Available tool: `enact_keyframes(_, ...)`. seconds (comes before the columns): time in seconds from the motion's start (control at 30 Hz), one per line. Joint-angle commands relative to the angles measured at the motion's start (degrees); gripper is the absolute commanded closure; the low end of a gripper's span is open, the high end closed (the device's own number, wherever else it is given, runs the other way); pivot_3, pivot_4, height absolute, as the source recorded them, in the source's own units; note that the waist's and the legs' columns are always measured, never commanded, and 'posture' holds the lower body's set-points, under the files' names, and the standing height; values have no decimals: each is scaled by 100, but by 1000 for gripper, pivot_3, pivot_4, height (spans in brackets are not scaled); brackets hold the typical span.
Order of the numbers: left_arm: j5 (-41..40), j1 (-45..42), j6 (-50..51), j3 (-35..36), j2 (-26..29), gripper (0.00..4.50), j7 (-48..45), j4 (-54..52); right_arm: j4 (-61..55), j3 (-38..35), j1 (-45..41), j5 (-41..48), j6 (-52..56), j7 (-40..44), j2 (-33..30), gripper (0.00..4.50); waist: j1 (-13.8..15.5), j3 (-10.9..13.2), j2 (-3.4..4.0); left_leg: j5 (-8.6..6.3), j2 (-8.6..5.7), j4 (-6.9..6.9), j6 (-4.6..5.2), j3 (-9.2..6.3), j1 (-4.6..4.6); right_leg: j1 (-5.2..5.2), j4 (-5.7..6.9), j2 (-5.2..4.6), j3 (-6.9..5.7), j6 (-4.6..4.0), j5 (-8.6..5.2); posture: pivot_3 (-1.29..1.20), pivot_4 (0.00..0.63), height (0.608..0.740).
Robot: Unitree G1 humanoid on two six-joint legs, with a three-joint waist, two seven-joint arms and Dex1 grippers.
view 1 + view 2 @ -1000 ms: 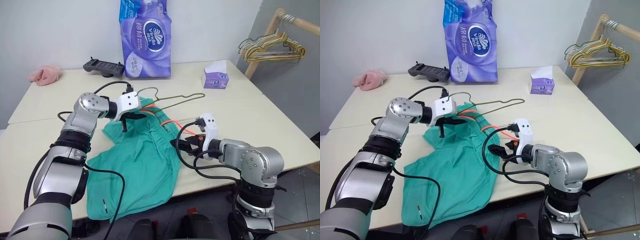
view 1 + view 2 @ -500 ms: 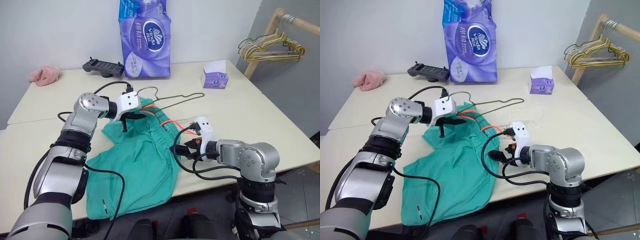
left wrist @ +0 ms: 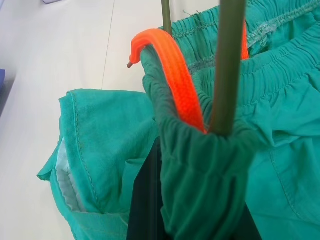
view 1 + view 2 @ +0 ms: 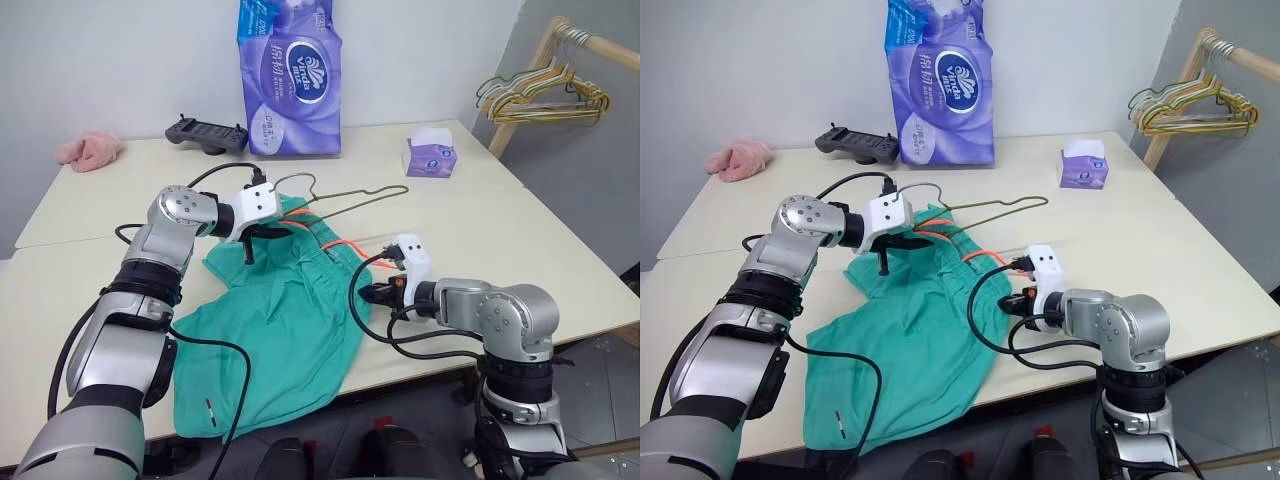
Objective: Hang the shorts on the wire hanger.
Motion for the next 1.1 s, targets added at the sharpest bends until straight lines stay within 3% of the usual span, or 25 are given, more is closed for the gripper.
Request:
enact_keyframes(0.03, -356, -115, 8, 307, 35, 4500, -89, -311, -311, 334, -53, 100, -563, 548, -974, 4482, 8, 2, 2, 0, -1, 0, 0, 0, -1, 0, -1, -1, 0, 0, 0, 62, 65, 740)
enact_keyframes(0.17, -1418, 60, 538, 747, -189, 4500, -701, -824, -35, 1249, 192, -354, -2370, 2027, -3238, 4482, 38, 3, 5, -7, -27, 3, 14, -3, 0, 1, -6, -27, -2, 19, -13, 56, 67, 740)
enact_keyframes(0.3, -1845, 116, 1052, 884, -178, 4500, -1039, -1031, 679, 1284, 111, -509, -3397, 2858, -4141, 4482, -17, 3, 4, -15, -66, 2, 28, 4, 29, 24, -7, -35, 11, 29, -24, 46, 64, 740)
enact_keyframes(0.43, -1925, 114, 1437, 800, -111, 4500, -1177, -952, 1047, 1324, -109, -572, -3760, 3193, -4360, 4482, -46, 3, 5, -35, -63, -4, 62, 2, 98, 91, -10, -28, 12, 26, -48, 43, 62, 740)
enact_keyframes(0.7, -1623, 369, 1475, 221, 449, 4500, -2305, -1027, 1339, 1371, -404, -653, -4027, 3630, -4538, 4482, -17, 4, 6, -37, -48, -2, 66, 0, 99, 94, -7, -43, 10, 28, -54, 30, 55, 740)
enact_keyframes(1.1, -624, -297, -536, -460, 738, 4500, -2409, 535, 1624, 1469, -652, -745, -4234, 4194, -4855, 4482, 10, 2, 7, -37, -65, 4, 66, 3, 96, 98, -7, -64, 11, 40, -55, 21, 41, 740)
